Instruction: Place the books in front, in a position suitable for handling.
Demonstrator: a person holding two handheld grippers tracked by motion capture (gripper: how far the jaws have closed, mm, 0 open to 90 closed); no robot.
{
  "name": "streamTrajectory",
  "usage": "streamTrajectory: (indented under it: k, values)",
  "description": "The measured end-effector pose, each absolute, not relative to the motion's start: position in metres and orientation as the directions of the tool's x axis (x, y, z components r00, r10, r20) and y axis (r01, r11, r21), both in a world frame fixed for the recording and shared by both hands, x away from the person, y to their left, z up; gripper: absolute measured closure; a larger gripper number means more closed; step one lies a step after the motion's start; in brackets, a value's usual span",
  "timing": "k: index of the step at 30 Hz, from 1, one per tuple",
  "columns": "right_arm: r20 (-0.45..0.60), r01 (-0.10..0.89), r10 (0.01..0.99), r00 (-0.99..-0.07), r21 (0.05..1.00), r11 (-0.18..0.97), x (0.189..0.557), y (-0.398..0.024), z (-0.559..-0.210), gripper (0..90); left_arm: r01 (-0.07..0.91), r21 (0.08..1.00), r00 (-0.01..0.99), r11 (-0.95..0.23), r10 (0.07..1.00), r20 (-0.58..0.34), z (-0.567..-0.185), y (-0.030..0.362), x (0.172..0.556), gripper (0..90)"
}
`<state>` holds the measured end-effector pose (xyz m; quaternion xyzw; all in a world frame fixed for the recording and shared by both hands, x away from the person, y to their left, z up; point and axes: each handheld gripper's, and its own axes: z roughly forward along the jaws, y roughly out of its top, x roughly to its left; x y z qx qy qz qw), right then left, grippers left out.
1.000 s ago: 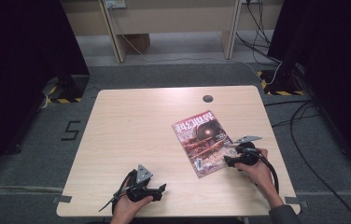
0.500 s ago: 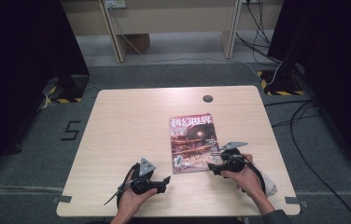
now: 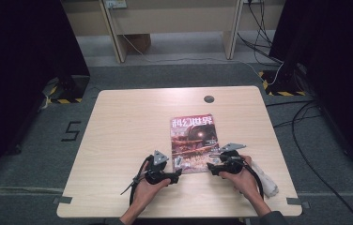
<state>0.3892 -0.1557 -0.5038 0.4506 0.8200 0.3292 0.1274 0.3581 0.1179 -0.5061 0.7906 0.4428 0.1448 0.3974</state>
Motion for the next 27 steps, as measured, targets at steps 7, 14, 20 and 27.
streamTrajectory:
  k: [7, 14, 20, 27]
  values:
    - [0.114, 0.646, 0.8, -0.589, 0.661, 0.381, 0.383, -0.144, -0.504, 29.4, 0.594, 0.75, 0.561, -0.29, 0.818, -0.128, -0.509, 0.119, 0.361, 23.1]
    - [0.096, 0.627, 0.81, -0.579, 0.687, 0.367, 0.385, -0.144, -0.506, 31.9, 0.597, 0.744, 0.563, -0.302, 0.817, -0.12, -0.512, 0.115, 0.362, 22.0]
    - [0.067, 0.612, 0.803, -0.592, 0.685, 0.395, 0.38, -0.141, -0.506, 31.6, 0.589, 0.727, 0.579, -0.353, 0.812, -0.075, -0.51, 0.113, 0.357, 22.8]
    - [0.066, 0.601, 0.777, -0.627, 0.675, 0.428, 0.362, -0.144, -0.505, 31.3, 0.562, 0.715, 0.621, -0.416, 0.783, -0.033, -0.51, 0.114, 0.339, 23.1]
